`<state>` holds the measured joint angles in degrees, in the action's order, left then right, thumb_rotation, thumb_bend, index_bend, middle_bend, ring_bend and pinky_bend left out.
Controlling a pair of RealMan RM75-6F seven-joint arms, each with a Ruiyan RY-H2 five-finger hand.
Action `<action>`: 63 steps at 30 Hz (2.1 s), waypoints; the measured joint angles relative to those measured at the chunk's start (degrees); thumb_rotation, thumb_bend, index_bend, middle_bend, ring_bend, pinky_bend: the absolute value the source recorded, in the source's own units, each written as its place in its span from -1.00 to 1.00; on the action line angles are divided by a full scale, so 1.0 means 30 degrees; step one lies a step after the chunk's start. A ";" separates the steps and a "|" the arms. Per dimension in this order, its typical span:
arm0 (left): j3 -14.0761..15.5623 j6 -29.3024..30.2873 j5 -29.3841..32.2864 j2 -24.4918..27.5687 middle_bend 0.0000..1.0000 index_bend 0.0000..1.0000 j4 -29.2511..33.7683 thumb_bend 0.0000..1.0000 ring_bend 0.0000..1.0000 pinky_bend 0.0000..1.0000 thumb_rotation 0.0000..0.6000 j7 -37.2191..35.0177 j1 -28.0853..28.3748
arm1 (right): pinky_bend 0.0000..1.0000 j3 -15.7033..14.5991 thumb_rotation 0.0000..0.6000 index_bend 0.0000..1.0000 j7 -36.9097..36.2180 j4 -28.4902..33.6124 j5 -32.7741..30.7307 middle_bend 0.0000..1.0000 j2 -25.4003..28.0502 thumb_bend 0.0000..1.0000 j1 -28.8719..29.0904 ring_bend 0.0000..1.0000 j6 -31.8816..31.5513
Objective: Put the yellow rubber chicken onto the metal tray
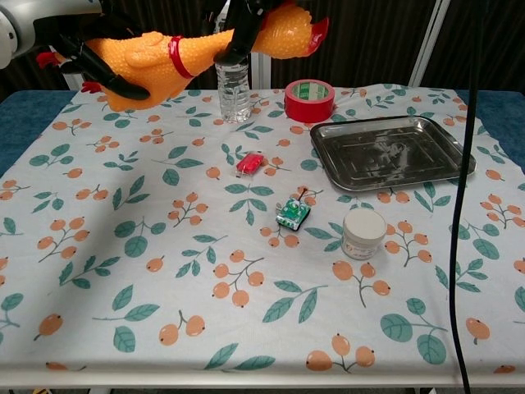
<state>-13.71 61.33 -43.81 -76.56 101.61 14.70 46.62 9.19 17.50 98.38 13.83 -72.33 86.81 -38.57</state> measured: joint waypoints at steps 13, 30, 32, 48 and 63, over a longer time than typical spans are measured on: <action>0.0231 -0.0699 -0.0409 0.0704 -0.60 -0.54 0.0704 0.04 -0.57 0.05 1.00 -0.0244 -0.0374 | 0.93 -0.0089 1.00 0.72 -0.0079 -0.0534 -0.0471 0.54 -0.0231 0.32 0.0138 0.49 -0.0026; -0.0363 0.0665 -0.0906 -0.0310 0.19 0.14 0.0236 0.01 0.08 0.30 1.00 -0.0757 -0.0759 | 0.93 -0.0340 1.00 0.72 -0.0040 -0.0661 -0.0768 0.54 -0.0225 0.32 0.0336 0.49 0.0356; -0.0437 0.0932 -0.1308 -0.0652 0.35 0.30 -0.0154 0.01 0.23 0.38 1.00 -0.1003 -0.0886 | 0.93 -0.0445 1.00 0.72 0.0034 -0.0660 -0.0898 0.54 -0.0215 0.32 0.0417 0.49 0.0367; -0.0534 0.0438 -0.1568 -0.0806 0.35 0.17 -0.0395 0.08 0.26 0.73 1.00 -0.0996 -0.1138 | 0.94 -0.0755 1.00 0.72 0.0227 -0.0475 -0.1115 0.54 -0.0111 0.32 0.0671 0.49 0.0225; -0.0418 -0.0507 -0.2332 0.0079 -0.94 -0.78 0.0426 -0.58 -0.84 -0.32 0.98 -0.2039 -0.1512 | 0.94 -0.0785 1.00 0.72 0.0301 -0.0722 -0.1028 0.54 -0.0374 0.32 0.0594 0.49 -0.0129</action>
<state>-14.97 59.81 -50.81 -76.32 102.88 8.58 42.08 6.84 18.41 96.22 10.75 -73.45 88.59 -38.96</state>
